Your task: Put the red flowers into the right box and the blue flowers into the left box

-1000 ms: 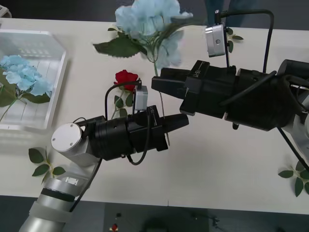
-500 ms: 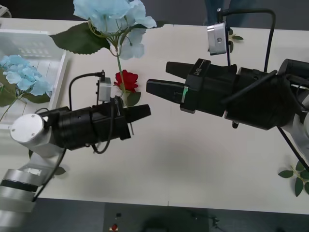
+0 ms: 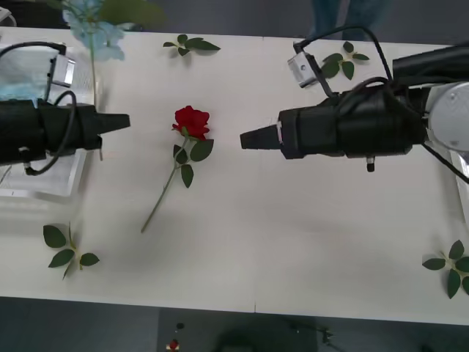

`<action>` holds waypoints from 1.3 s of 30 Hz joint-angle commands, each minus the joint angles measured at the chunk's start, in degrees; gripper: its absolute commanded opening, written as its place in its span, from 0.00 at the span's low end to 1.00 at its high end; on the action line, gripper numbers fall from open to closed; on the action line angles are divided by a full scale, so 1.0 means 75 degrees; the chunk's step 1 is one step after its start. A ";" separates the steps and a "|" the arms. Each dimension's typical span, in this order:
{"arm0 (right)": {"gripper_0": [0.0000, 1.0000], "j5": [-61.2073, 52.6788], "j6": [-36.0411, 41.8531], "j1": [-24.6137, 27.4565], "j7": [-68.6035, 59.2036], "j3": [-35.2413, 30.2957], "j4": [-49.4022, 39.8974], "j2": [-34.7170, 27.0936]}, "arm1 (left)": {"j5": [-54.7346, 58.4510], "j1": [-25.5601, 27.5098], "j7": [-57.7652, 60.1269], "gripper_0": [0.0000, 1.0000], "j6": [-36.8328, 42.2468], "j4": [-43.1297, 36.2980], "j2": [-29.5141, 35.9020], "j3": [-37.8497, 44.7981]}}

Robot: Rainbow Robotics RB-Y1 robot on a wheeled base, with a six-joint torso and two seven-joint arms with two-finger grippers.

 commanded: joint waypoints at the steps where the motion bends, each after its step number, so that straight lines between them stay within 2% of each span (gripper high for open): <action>1: 1.00 0.0073 0.0041 -0.1352 -0.1536 0.0954 0.0646 -0.0317 | -0.1138 -0.0547 0.0928 0.00 0.0892 -0.0157 0.0309 0.0840; 3: 1.00 0.0073 0.0041 -0.1938 -0.2122 0.1517 0.1196 -0.0399 | -0.1689 -0.0665 0.1350 0.00 0.1454 -0.0157 0.0449 0.1367; 7: 1.00 0.0062 0.0041 -0.2594 -0.2661 0.2033 0.2017 -0.0399 | -0.2462 -0.0735 0.1702 0.00 0.2122 -0.0169 0.0812 0.1965; 14: 1.00 -0.0161 0.0544 -0.3262 -0.2532 0.2079 0.3083 -0.0692 | -0.3540 -0.0700 0.1620 0.00 0.2603 -0.0181 0.1586 0.2938; 16: 1.00 -0.0477 0.0544 -0.3332 -0.1794 0.2056 0.3271 -0.0903 | -0.3693 -0.0700 0.1561 0.00 0.2708 -0.0181 0.1727 0.3207; 20: 1.00 -0.2599 0.0709 -0.3356 0.0937 0.1986 0.4185 -0.1454 | -0.4103 -0.0629 0.1479 0.00 0.2767 -0.0181 0.1855 0.3723; 26: 1.00 -0.4813 0.2021 -0.3344 0.5624 0.1950 0.5521 -0.1934 | -0.4490 -0.0547 0.1432 0.03 0.2696 -0.0181 0.1855 0.3828; 27: 1.00 -0.5059 0.2244 -0.3321 0.6292 0.1950 0.5591 -0.2040 | -0.4478 -0.0524 0.1421 0.10 0.2626 -0.0181 0.1855 0.3817; 28: 1.00 -0.5177 0.2337 -0.3297 0.6574 0.1950 0.5603 -0.2086 | -0.4466 -0.0512 0.1421 0.26 0.2579 -0.0181 0.1855 0.3817; 29: 1.00 -0.5470 0.2490 -0.3227 0.7124 0.1950 0.5603 -0.2204 | -0.4419 -0.0501 0.1421 0.60 0.2474 -0.0181 0.1855 0.3781; 30: 1.00 -0.5786 0.2595 -0.3121 0.7605 0.1950 0.5556 -0.2321 | -0.4361 -0.0477 0.1409 0.81 0.2392 -0.0181 0.1855 0.3723; 31: 1.00 -0.6020 0.2654 -0.3016 0.7945 0.1939 0.5497 -0.2415 | -0.4326 -0.0477 0.1409 0.89 0.2356 -0.0181 0.1844 0.3688; 32: 1.00 -0.6302 0.2677 -0.2875 0.8285 0.1927 0.5368 -0.2532 | -0.4255 -0.0465 0.1409 0.95 0.2345 -0.0181 0.1855 0.3629; 34: 1.00 -0.6642 0.2666 -0.2629 0.8695 0.1880 0.5157 -0.2684 | -0.4091 -0.0465 0.1386 1.00 0.2345 -0.0181 0.1855 0.3559; 39: 1.00 -0.7017 0.2572 -0.1446 0.9240 0.0872 0.4161 -0.2860 | -0.3013 -0.0395 0.0964 1.00 0.2497 -0.0181 0.1855 0.3102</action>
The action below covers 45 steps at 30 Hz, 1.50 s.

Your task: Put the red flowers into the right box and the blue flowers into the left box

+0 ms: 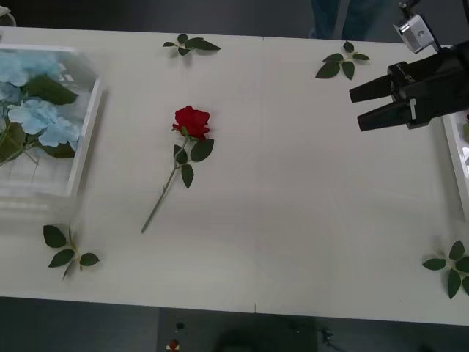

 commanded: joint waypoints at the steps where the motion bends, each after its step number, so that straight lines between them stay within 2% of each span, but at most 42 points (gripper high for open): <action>1: 1.00 -0.0129 -0.0120 0.0975 0.0251 -0.1171 -0.0940 -0.0210 | 0.0863 0.0137 -0.0778 1.00 0.0160 -0.0192 0.0238 -0.0344; 4: 1.00 -0.0082 -0.0377 0.1795 0.0251 -0.1921 -0.1714 -0.0210 | 0.1719 0.0113 -0.0731 1.00 0.0289 -0.0192 0.0226 -0.0871; 8: 1.00 -0.0024 -0.0881 0.2768 0.0251 -0.2718 -0.2768 -0.0199 | 0.2293 0.0008 -0.0368 1.00 -0.0309 -0.0204 0.0051 -0.2184; 12: 1.00 0.0023 -0.1198 0.3319 0.0251 -0.3187 -0.3425 -0.0152 | 0.1660 -0.0203 0.0347 1.00 -0.0625 -0.0426 -0.0465 -0.3086; 14: 1.00 0.0047 -0.1338 0.3565 0.0251 -0.3398 -0.3694 -0.0105 | 0.0699 -0.0344 0.0652 1.00 -0.0777 -0.0696 -0.0899 -0.3590; 20: 1.00 0.0058 -0.1584 0.3858 0.0251 -0.3574 -0.4057 -0.0046 | -0.1516 -0.0778 0.1413 1.00 -0.0813 -0.0907 -0.1942 -0.4668; 25: 1.00 0.0047 -0.1608 0.4022 0.0251 -0.3761 -0.4140 -0.0046 | -0.2629 -0.1070 0.1671 1.00 -0.1106 -0.0919 -0.2317 -0.5500; 33: 1.00 0.0023 -0.1678 0.4081 0.0251 -0.3831 -0.4140 0.0071 | -0.4492 -0.1106 0.1777 1.00 -0.2734 -0.0673 -0.2492 -0.7153; 45: 1.00 0.0023 -0.1819 0.4092 0.0251 -0.3831 -0.4069 0.0094 | -0.5301 -0.1082 0.1847 1.00 -0.4949 0.0827 -0.2504 -0.8489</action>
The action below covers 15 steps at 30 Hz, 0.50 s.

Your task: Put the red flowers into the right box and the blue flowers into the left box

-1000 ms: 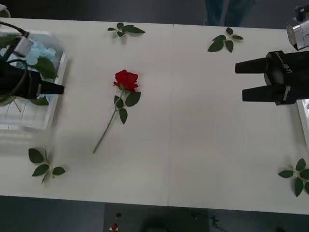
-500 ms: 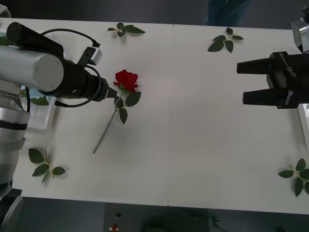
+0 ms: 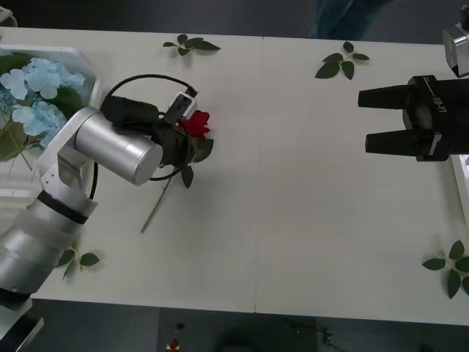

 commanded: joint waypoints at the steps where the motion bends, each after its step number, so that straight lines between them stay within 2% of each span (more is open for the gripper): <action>1: 1.00 -0.0060 -0.0076 -0.0028 0.0174 -0.0089 -0.0136 0.0009 | -0.0168 -0.0091 0.0291 1.00 -0.0546 0.0310 0.0024 -0.0123; 15: 1.00 -0.0060 -0.0076 -0.0039 0.0174 -0.0089 -0.0100 0.0009 | -0.0356 0.0214 0.0361 1.00 -0.0734 0.0521 0.0024 -0.0217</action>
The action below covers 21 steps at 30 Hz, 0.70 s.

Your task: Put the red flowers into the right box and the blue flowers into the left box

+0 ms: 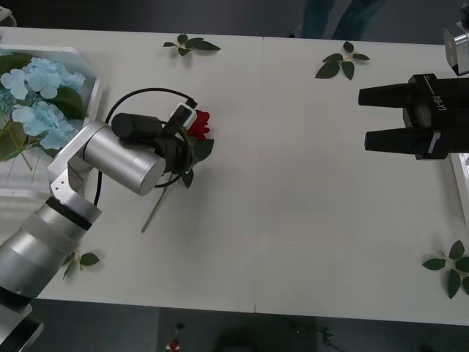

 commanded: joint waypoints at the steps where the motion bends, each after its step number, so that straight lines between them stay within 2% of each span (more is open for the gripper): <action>1: 1.00 -0.0060 0.0005 -0.0039 0.0173 -0.0089 -0.0101 0.0009 | -0.0061 0.0204 0.0361 1.00 -0.0065 -0.0123 0.0024 0.0063; 7: 1.00 -0.0060 0.0005 -0.0039 0.0173 -0.0089 -0.0101 0.0009 | 0.0010 0.0263 0.0384 1.00 -0.0053 0.0112 0.0024 -0.0112; 8: 1.00 -0.0060 0.0005 -0.0039 0.0173 -0.0089 -0.0101 0.0009 | 0.0010 0.0263 0.0396 0.98 -0.0053 0.0135 0.0024 -0.0148; 9: 1.00 -0.0060 0.0005 -0.0039 0.0173 -0.0089 -0.0101 0.0009 | 0.0010 0.0251 0.0396 0.91 -0.0053 0.0135 0.0024 -0.0159; 13: 1.00 -0.0060 0.0005 -0.0039 0.0173 -0.0089 -0.0101 0.0009 | 0.0010 0.0286 0.0431 0.47 -0.0053 0.0135 0.0024 -0.0171; 14: 1.00 -0.0060 0.0005 -0.0039 0.0173 -0.0089 -0.0101 0.0009 | 0.0010 0.0286 0.0431 0.28 -0.0041 0.0135 0.0024 -0.0159; 16: 1.00 -0.0060 0.0005 -0.0039 0.0173 -0.0089 -0.0101 0.0009 | 0.0033 0.0286 0.0431 0.03 -0.0041 0.0135 0.0012 -0.0159; 21: 1.00 -0.0060 0.0005 -0.0039 0.0173 -0.0089 -0.0101 0.0009 | 0.0537 0.0286 0.0536 0.00 -0.0404 0.0076 0.0024 -0.0112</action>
